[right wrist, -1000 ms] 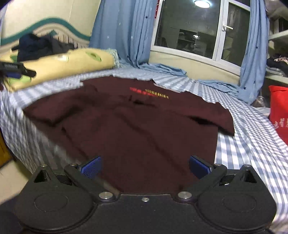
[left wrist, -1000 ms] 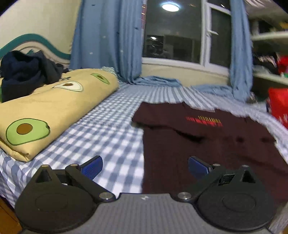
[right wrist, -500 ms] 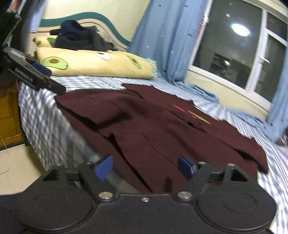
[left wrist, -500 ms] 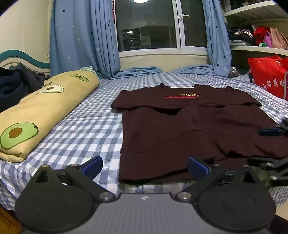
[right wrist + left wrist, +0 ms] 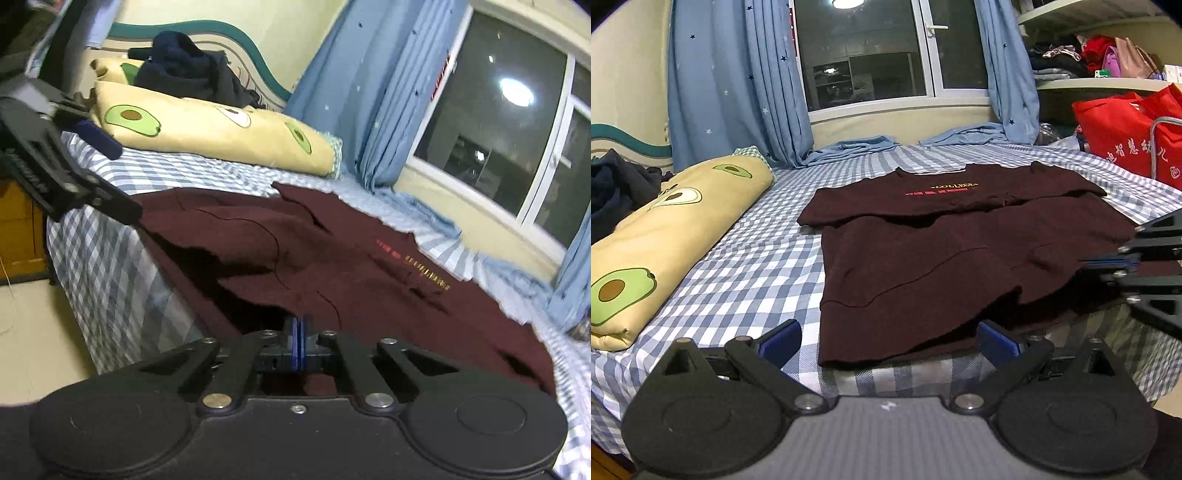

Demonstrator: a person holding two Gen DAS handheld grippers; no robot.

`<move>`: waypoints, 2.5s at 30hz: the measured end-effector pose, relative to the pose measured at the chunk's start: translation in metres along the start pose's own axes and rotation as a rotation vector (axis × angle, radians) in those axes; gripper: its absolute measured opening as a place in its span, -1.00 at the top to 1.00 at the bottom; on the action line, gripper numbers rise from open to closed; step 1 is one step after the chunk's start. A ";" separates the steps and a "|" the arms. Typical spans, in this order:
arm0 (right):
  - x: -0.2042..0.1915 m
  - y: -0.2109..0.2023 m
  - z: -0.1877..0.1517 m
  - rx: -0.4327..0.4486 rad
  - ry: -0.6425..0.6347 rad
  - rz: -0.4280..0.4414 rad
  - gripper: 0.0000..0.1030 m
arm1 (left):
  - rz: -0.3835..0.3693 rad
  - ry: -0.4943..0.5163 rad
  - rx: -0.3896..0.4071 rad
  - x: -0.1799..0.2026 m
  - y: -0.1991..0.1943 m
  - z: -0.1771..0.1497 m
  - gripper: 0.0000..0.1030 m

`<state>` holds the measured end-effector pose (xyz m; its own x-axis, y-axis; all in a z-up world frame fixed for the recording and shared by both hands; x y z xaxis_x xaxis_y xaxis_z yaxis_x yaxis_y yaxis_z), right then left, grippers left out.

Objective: Fold small clothes

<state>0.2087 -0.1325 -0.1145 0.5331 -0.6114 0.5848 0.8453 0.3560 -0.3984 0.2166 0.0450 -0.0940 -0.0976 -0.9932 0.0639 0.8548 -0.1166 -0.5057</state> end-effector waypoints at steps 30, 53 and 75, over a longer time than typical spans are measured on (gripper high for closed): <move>0.019 -0.041 -0.121 -0.266 -0.188 -0.196 -0.55 | -0.055 0.137 -0.054 0.028 0.032 -0.012 -0.99; 0.124 -0.073 -0.064 -0.132 0.044 -0.359 0.94 | -0.153 0.229 0.013 0.105 0.050 -0.015 -0.99; 0.126 -0.074 -0.065 -0.126 0.081 -0.441 0.94 | 0.146 0.142 0.029 0.006 0.077 0.010 0.78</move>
<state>0.2112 -0.2816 -0.0568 0.1153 -0.7398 0.6628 0.9772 -0.0354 -0.2096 0.2869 0.0297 -0.1244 -0.0407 -0.9906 -0.1308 0.8792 0.0267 -0.4757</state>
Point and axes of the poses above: each gripper's, at about its wrist camera, not at the fingertips, and y roughly the way its jaws point, x to its right, z to its top, the point moved 10 cm from there along y, roughly the way its jaws point, and after that the axes turned 14 degrees about -y, right-handed, at the moved point
